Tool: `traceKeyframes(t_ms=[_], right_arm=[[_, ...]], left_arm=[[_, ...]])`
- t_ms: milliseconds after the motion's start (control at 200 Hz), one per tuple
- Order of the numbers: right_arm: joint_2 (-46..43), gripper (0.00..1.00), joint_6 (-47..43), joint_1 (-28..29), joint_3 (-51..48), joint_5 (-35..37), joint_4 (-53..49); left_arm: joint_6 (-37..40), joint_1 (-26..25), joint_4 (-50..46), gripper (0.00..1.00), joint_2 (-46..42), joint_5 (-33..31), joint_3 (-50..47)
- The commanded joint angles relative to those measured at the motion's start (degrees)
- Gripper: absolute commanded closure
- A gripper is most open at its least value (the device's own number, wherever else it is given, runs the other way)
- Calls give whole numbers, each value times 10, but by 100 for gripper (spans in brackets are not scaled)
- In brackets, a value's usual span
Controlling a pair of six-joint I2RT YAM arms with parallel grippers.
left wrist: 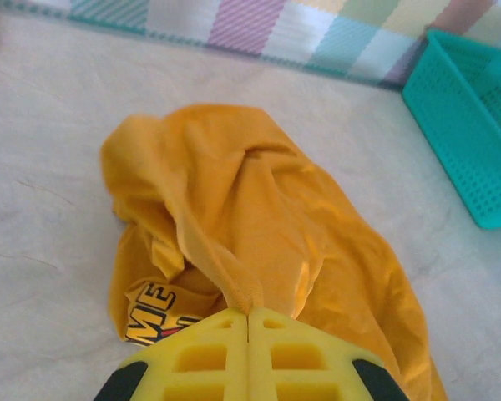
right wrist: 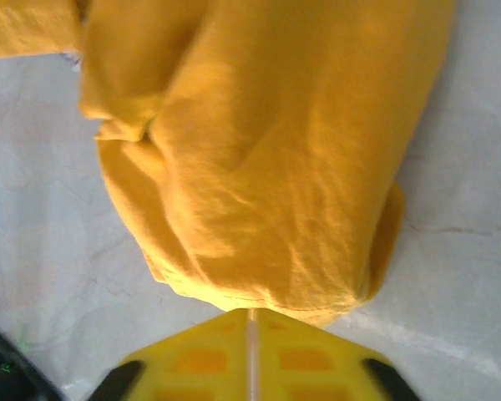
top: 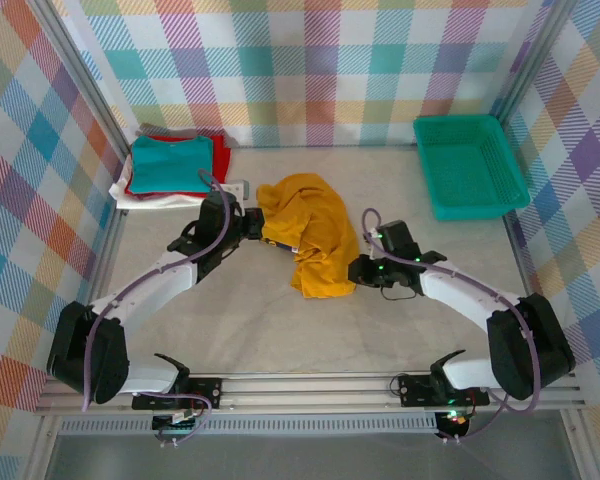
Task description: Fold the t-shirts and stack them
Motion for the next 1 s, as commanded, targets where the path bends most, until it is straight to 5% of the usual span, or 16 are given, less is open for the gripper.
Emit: traceKeyframes(t_ms=[0,365,535,605,790,995], right_arm=[[37,61,-101,90,44,108,-29],[210,42,-85,177,130,210,-31],[251,43,-66,178,165,240,-45],[265,50,-52,178,177,260,-60],[246,92,-43,177,174,273,-77],[87,100,-70,136,132,226,-107]], left_arm=[[-4,3,-8,100,-16,-8,-2],[-39,33,-28,100,-68,-51,-44],[-42,40,-29,100,-80,-55,-59],[-42,44,-30,100,-83,-57,-63],[-46,51,-48,100,-95,-72,-69],[-46,64,-103,100,-193,-100,-76]])
